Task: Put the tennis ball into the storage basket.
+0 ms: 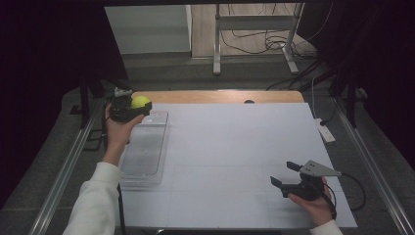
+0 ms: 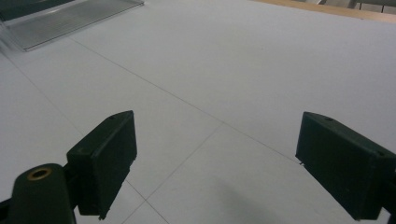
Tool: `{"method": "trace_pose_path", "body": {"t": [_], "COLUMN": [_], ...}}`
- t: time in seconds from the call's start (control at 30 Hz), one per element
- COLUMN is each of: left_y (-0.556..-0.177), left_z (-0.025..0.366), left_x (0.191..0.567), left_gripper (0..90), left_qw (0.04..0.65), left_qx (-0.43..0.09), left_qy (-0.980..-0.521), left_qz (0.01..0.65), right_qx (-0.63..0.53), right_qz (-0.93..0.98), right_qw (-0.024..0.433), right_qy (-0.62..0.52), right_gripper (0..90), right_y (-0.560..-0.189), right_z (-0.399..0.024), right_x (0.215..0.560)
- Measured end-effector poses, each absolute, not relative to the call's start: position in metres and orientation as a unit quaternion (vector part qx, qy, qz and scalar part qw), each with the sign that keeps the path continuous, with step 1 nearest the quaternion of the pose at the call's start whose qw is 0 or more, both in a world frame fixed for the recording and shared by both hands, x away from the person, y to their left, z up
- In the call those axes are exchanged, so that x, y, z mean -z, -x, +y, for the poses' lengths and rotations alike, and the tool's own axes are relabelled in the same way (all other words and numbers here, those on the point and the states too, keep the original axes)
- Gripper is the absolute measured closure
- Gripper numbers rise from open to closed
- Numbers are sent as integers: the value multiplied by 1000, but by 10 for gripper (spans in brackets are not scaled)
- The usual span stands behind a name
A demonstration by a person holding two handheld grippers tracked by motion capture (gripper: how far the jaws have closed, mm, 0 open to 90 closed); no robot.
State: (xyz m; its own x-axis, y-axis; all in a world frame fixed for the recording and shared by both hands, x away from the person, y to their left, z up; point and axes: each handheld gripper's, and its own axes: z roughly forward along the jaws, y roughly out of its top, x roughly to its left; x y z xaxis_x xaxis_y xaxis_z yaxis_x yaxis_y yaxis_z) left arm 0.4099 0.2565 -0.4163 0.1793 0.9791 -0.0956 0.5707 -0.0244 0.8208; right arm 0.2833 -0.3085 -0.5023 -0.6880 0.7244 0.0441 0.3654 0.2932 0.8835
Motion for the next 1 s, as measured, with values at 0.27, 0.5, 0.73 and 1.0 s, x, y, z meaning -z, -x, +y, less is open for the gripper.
{"method": "trace_pose_path", "body": {"t": [0.27,0.5,0.73,1.0], "left_y": [-415,-418,-420,-422], "left_z": [268,272,270,270], "left_x": [421,422,423,425], "left_gripper": [270,270,270,270], "left_qw": [375,371,368,364], "left_qx": [-268,-268,-267,-262], "left_qy": [-655,-652,-655,-658], "left_qz": [599,604,604,605], "right_qx": [-482,-482,-482,-481], "right_qz": [783,783,783,784], "right_qw": [186,185,185,185], "right_qy": [-348,-347,-348,-348], "right_gripper": [128,128,128,128], "right_y": [-284,-284,-284,-284], "right_z": [-308,-309,-309,-309], "right_x": [503,503,503,503]}}
